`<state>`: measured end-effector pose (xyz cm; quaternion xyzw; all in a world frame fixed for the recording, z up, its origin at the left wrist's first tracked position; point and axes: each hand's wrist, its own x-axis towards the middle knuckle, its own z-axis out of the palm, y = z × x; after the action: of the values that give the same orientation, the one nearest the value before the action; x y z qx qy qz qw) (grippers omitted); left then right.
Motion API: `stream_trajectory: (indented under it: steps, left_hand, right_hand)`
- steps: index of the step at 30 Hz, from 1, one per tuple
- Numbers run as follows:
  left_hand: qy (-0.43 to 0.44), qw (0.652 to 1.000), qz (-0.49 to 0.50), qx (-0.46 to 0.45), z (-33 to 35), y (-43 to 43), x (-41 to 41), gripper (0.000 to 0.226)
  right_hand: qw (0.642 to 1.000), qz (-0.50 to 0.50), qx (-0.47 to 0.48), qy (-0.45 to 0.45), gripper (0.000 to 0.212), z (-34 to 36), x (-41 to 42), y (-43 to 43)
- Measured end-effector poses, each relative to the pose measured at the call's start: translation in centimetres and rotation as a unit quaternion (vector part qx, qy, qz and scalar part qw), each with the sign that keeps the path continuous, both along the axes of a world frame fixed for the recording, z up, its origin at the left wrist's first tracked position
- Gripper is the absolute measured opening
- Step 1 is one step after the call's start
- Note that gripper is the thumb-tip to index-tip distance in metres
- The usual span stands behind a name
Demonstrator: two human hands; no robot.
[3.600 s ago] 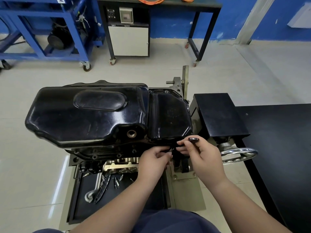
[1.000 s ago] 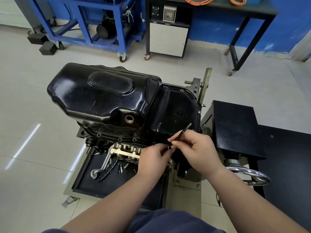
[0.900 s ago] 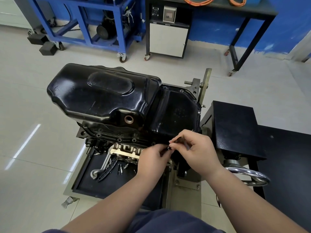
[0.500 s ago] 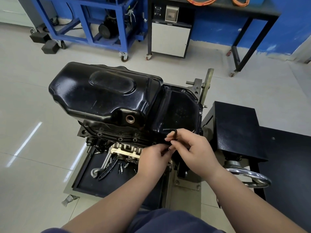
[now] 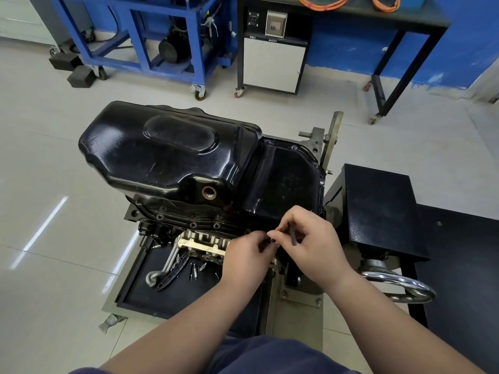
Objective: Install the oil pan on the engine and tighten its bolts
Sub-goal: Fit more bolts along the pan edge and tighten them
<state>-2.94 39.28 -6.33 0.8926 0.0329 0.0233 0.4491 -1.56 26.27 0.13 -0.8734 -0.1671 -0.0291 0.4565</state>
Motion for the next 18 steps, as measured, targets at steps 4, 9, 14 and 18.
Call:
stream_trajectory:
  steps: [4,9,14,18]
  left_hand:
    - [-0.010,1.000,-0.004,-0.004,0.19,0.11,0.13,0.014]
    - [-0.003,1.000,-0.005,0.001,0.11,0.09,0.09,0.014]
    - [-0.001,1.000,0.002,-0.019,-0.12,0.27,-0.32,0.008]
    - [-0.017,1.000,-0.002,-0.012,0.01,0.19,-0.46,0.020]
  right_hand:
    - [0.998,0.033,0.026,0.036,0.023,0.39,-0.25,-0.35]
    - [0.999,0.019,0.027,0.037,0.022,0.42,-0.17,-0.65]
    - [0.998,-0.024,0.041,0.034,0.012,-0.27,-0.34,-0.45]
    - [0.997,-0.033,0.060,0.018,0.019,-0.33,-0.29,-0.27]
